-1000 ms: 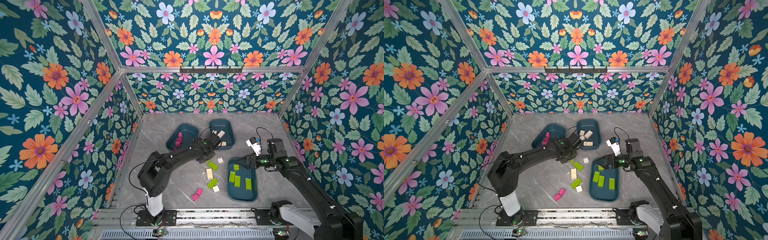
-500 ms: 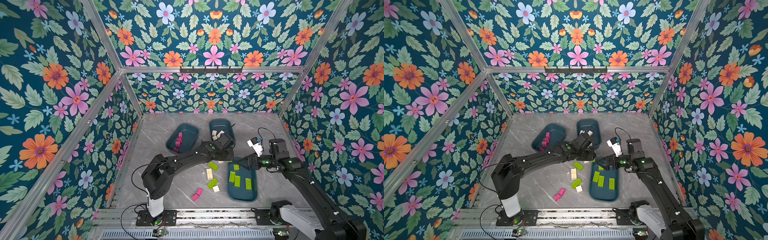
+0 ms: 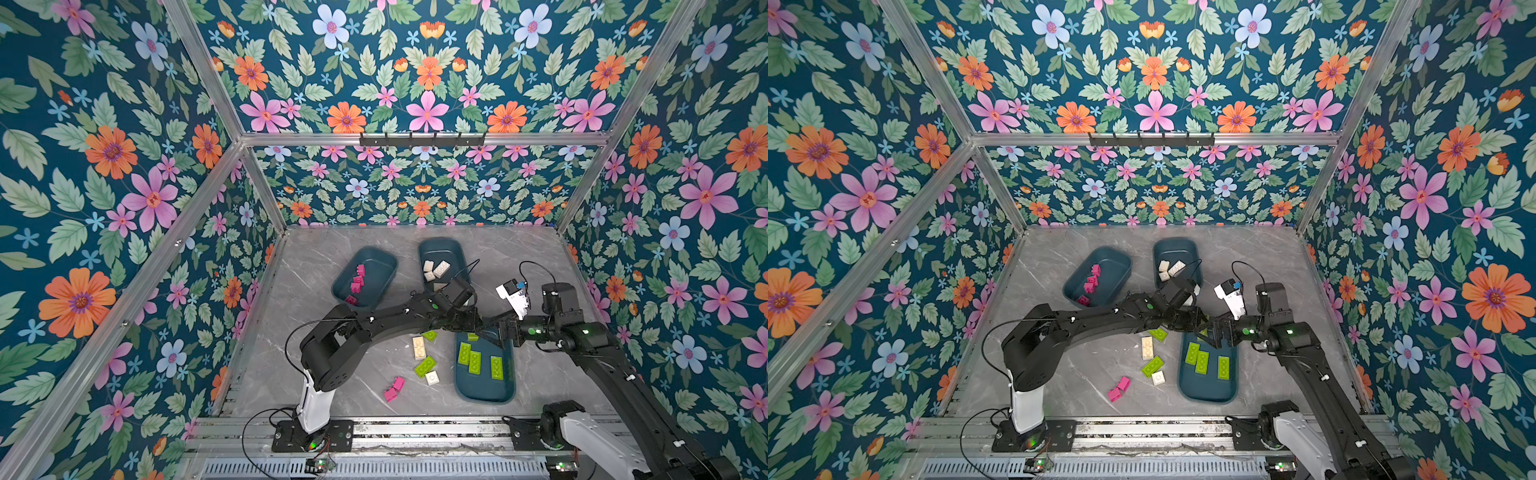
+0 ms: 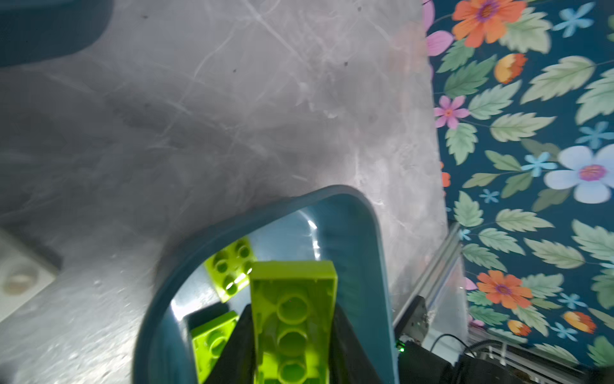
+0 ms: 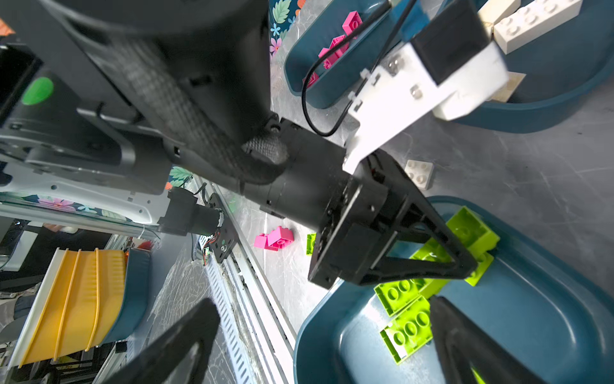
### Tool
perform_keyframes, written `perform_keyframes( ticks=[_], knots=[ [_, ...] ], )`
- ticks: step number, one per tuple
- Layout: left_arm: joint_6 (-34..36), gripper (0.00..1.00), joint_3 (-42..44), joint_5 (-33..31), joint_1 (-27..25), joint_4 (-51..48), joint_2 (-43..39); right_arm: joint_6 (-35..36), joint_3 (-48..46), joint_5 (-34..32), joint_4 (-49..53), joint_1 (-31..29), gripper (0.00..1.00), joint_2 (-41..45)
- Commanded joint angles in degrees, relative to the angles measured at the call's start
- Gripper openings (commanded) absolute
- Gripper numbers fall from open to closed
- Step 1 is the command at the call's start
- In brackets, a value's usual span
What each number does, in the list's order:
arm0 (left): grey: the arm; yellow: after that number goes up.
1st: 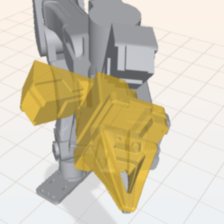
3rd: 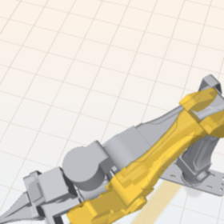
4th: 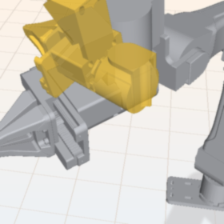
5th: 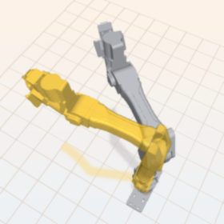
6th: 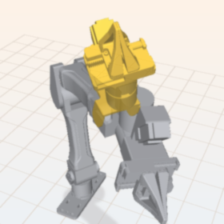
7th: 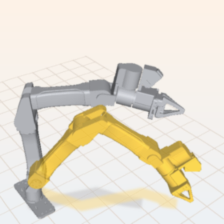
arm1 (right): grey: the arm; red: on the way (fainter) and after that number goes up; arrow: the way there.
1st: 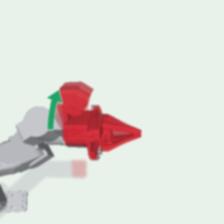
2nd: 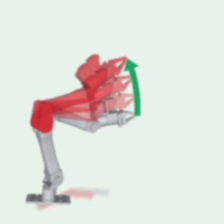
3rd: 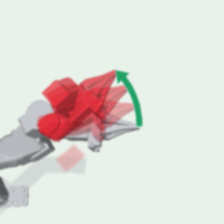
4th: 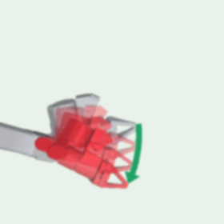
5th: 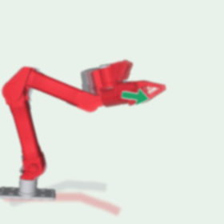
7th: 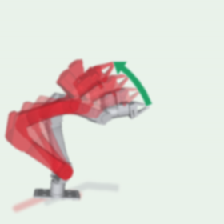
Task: Sort the legos into containers by color
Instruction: 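Carry the lime-green brick over the lime-green tub and open the left gripper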
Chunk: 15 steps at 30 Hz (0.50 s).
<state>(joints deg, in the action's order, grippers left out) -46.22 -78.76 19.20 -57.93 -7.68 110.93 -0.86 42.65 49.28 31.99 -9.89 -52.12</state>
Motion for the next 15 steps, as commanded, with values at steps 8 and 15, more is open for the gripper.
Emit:
perform_keyframes(
  ticks=[8, 15],
  knots=[
    [3.04, 0.59, 1.46, 1.88, 0.32, -0.63, -3.80, 1.17, -0.12, 1.30, -0.04, 0.02, 0.99, -0.42],
    [5.78, 0.68, 2.70, -3.64, 1.04, -14.65, -10.77, 0.86, 0.45, 3.64, -1.33, 0.04, 0.99, -2.43]
  ],
)
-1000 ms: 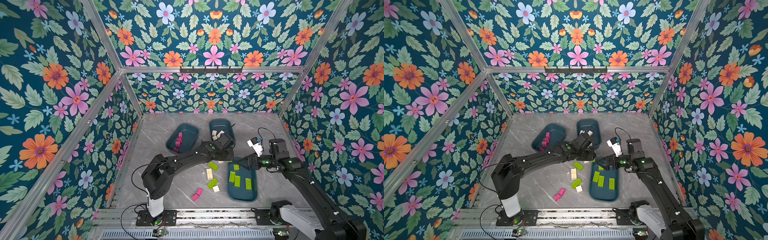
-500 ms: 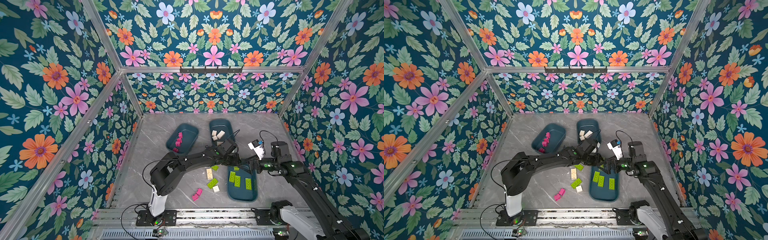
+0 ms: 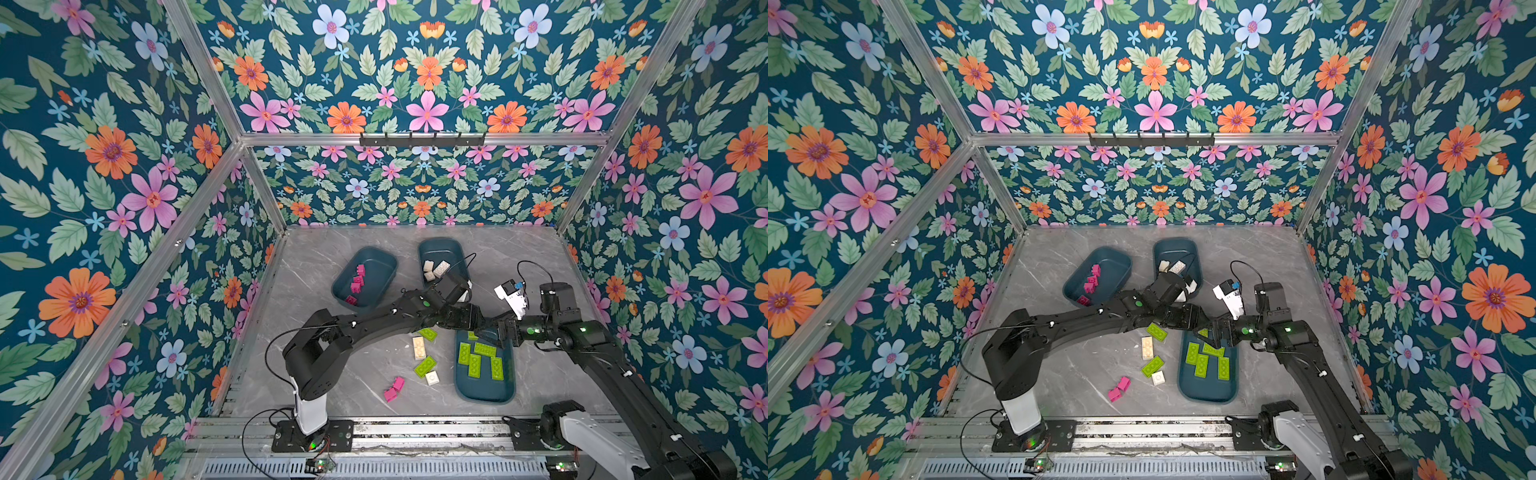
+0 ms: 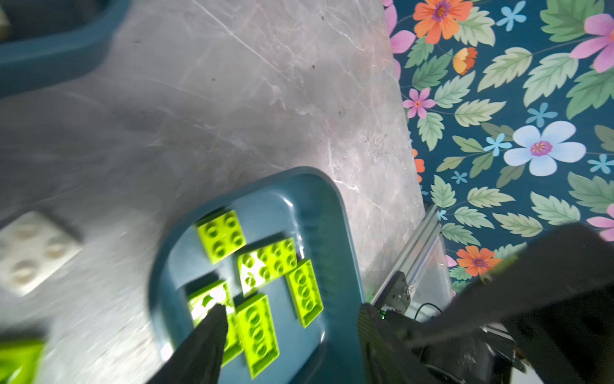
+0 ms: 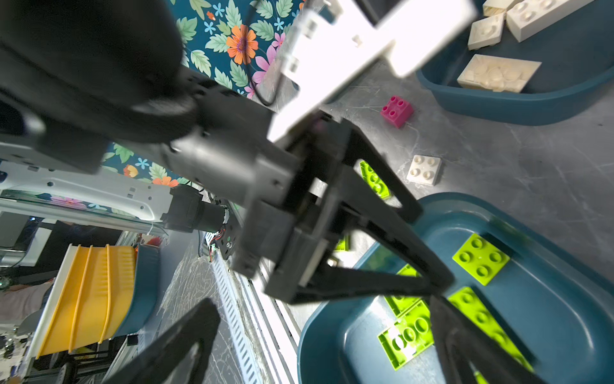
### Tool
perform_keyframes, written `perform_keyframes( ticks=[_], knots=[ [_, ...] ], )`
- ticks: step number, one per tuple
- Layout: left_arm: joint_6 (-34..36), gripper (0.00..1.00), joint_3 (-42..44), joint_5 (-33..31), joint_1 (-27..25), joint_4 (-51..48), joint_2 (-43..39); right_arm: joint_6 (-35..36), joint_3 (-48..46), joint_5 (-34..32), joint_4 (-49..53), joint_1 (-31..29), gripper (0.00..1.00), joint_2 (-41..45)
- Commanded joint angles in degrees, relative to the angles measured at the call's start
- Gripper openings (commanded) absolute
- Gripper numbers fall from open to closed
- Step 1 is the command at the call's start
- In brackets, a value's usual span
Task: Sort the legos into containers by color
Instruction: 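Carry the lime-green brick over the lime-green tub and open the left gripper, then lower the left gripper onto a magenta brick near the pile and grasp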
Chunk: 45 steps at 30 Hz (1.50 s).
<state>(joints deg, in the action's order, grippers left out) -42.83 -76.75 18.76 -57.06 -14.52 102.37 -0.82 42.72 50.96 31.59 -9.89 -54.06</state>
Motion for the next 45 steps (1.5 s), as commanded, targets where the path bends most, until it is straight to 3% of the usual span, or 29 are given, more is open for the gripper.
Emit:
perform_keyframes(
  ticks=[1, 11, 22, 45],
  knots=[
    [2.84, 0.69, 1.54, -4.23, 0.24, -9.94, -3.78, 0.68, 0.29, 2.22, -1.14, -0.03, 0.99, -0.73],
    [-0.11, 0.72, 12.90, -12.52, -0.92, -23.86, -16.80, -1.11, -0.68, 3.54, -4.70, -1.33, 0.99, -3.23],
    [-2.41, 0.74, 21.59, -18.32, -5.86, -27.95, -19.16, -3.95, -2.52, 1.65, -8.99, -7.63, 0.99, -5.09],
    [-2.74, 0.40, 31.38, -14.07, -6.73, -21.48, -16.46, -4.63, -5.19, 0.81, -8.48, -8.22, 0.99, -3.26]
  ],
)
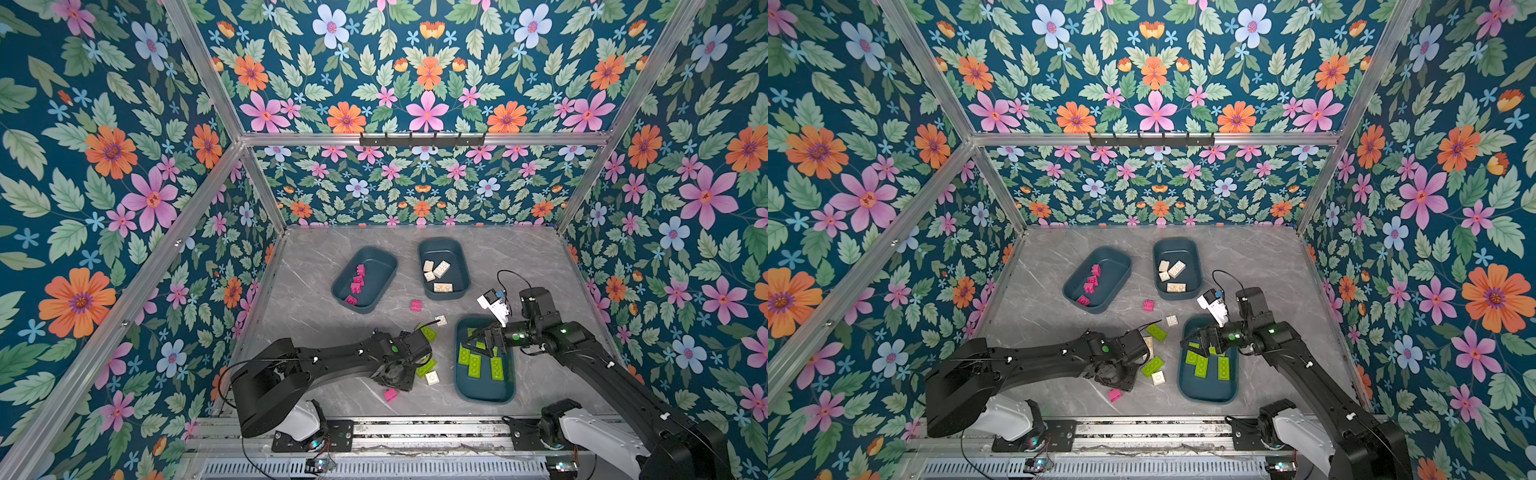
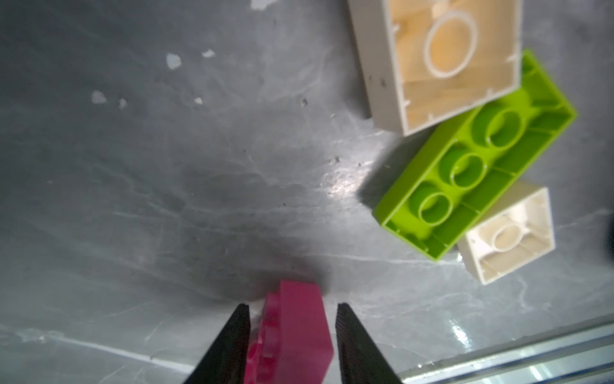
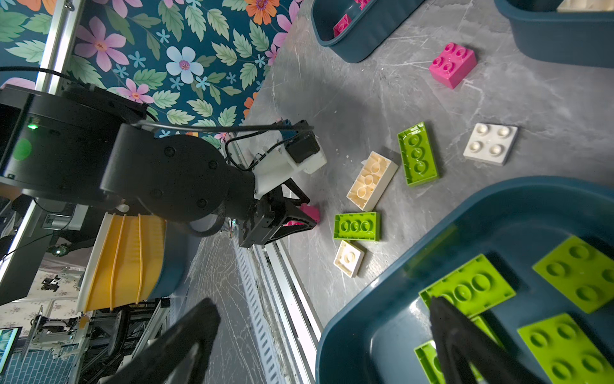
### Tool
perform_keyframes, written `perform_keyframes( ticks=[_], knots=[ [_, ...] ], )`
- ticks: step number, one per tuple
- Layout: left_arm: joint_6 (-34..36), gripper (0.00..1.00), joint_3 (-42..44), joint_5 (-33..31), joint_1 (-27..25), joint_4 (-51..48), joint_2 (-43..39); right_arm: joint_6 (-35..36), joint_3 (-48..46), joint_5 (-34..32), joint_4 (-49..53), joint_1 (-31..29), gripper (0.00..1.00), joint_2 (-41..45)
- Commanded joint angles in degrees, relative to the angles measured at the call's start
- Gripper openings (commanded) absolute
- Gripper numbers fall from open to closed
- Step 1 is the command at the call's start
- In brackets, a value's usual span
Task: Sort the legos into containers by color
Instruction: 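Lower the left gripper onto a magenta brick near the pile and grasp, then carry the magenta brick to the magenta tub and release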
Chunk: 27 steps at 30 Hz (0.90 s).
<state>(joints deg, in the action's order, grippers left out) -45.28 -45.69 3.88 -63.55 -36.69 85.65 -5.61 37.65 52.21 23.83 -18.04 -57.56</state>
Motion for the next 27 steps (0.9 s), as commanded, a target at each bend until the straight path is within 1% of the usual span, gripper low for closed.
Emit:
perform_keyframes(
  ticks=[1, 4, 5, 10, 14, 17, 22, 25, 27],
  knots=[
    [-0.49, 0.38, 0.49, 0.90, -0.30, 0.90, 0.39, 0.16, -0.20, -0.38, -0.72, -0.05, 0.99, 0.26],
    [-0.55, 0.26, 0.23, 0.88, -0.31, 0.69, 0.41, 0.04, -0.46, -0.43, -0.72, -0.06, 0.99, 0.26],
    [-0.60, 0.25, -0.26, 0.55, -0.33, 0.22, 0.34, 0.07, -0.47, -0.53, -0.72, -0.06, 0.99, 0.26],
    [0.06, 0.24, -4.93, -1.79, -0.01, -2.99, 0.86, 0.03, 0.03, -1.03, -1.04, -0.06, 0.99, -0.22],
    [2.46, 0.25, -11.33, -3.87, 1.37, -6.65, 1.84, -0.02, 0.73, -1.10, -1.60, -0.02, 0.99, -0.88],
    [5.14, 0.26, -15.82, -6.15, 4.91, -9.48, 1.78, -0.02, 1.27, -1.38, -2.08, -0.06, 0.99, -1.23],
    [11.71, 0.26, -23.51, -8.08, 13.82, -11.22, 2.58, -0.28, 2.33, -1.37, -2.95, -0.02, 0.99, -2.42],
    [16.55, 0.28, -29.21, -12.55, 18.59, -13.83, 4.58, -0.37, 3.02, -1.62, -3.17, -0.04, 0.99, -2.90],
    [19.67, 0.28, -31.86, -15.03, 22.51, -13.06, 6.09, -0.55, 3.26, -1.83, -3.36, -0.06, 0.99, -3.15]
  ],
)
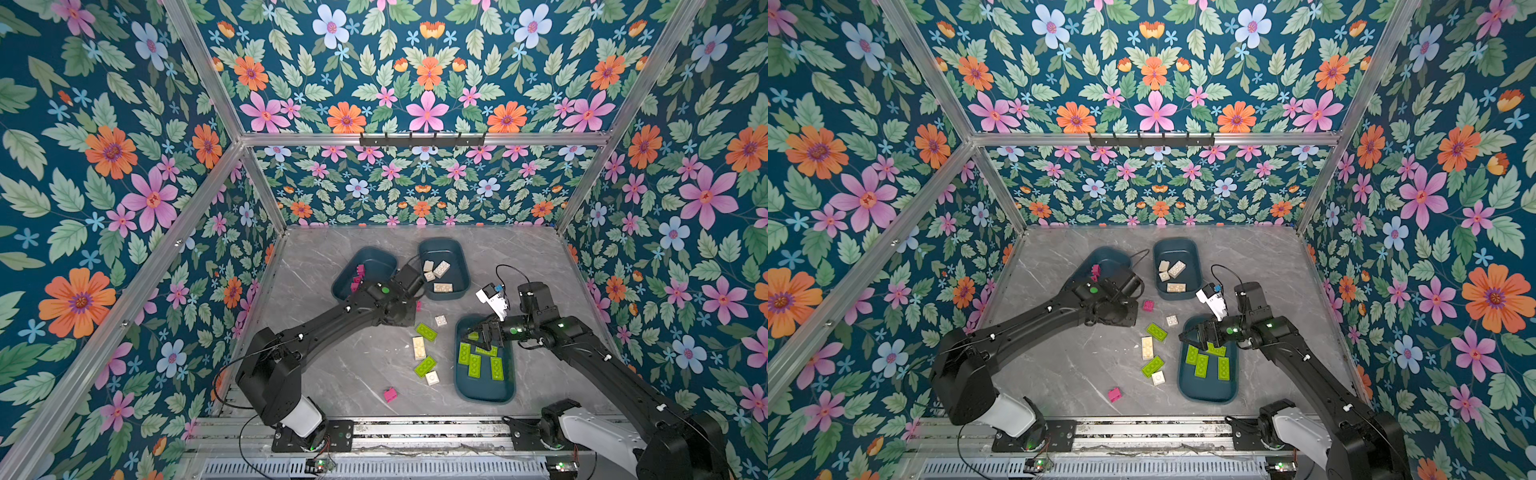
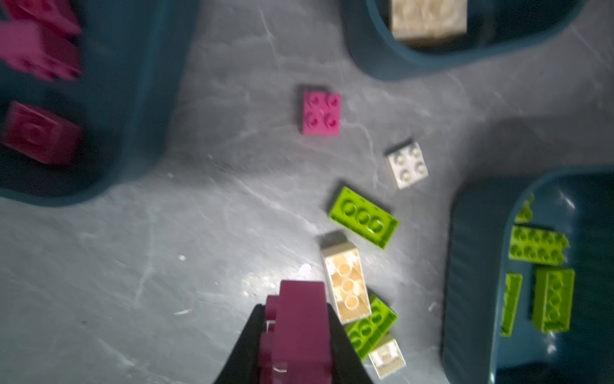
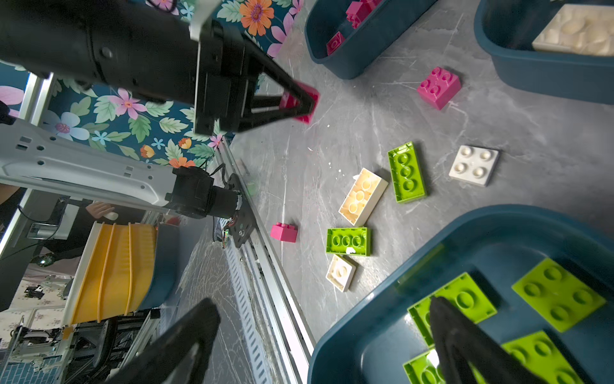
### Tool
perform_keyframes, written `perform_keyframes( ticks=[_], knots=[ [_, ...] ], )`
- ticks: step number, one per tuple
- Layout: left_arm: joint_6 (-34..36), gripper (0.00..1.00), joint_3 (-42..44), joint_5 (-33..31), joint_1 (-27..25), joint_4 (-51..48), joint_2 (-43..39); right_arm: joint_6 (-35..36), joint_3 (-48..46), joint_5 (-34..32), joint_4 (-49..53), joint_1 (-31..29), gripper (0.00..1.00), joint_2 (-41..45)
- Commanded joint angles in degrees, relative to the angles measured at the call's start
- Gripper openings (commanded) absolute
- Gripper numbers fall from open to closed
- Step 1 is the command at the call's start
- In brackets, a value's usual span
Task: Sort the legos into containers by color
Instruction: 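Carry the magenta brick to the magenta tub and release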
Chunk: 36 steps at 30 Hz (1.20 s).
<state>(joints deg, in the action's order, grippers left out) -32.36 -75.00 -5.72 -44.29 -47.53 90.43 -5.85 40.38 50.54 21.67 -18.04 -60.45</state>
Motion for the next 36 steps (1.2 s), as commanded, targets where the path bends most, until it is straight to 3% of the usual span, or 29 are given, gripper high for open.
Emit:
perform_keyframes(
  ticks=[1, 11, 19, 28, 36],
  knots=[
    [7.88, 0.28, -3.13, -5.67, 5.01, -1.38, 1.92, -0.31, 0.70, -0.18, -1.20, -0.06, 0.99, -0.37],
    [16.46, 0.28, -10.64, -10.15, 17.23, 2.71, 13.20, -0.08, 1.94, -1.06, -0.84, -0.06, 0.99, -1.14],
    [18.39, 0.30, -9.88, -13.83, 20.84, 2.81, 17.82, 0.13, 2.33, -1.02, -0.67, -0.03, 0.99, -2.61],
    [18.41, 0.51, -8.82, -13.10, 21.88, 2.34, 17.99, 0.17, 2.41, -0.69, -1.46, -0.05, 0.99, -4.31],
    [13.44, 0.72, -3.93, -3.18, 20.23, -0.08, 10.00, -0.02, 2.07, -0.53, -1.97, -0.06, 0.99, -4.76]
  ],
)
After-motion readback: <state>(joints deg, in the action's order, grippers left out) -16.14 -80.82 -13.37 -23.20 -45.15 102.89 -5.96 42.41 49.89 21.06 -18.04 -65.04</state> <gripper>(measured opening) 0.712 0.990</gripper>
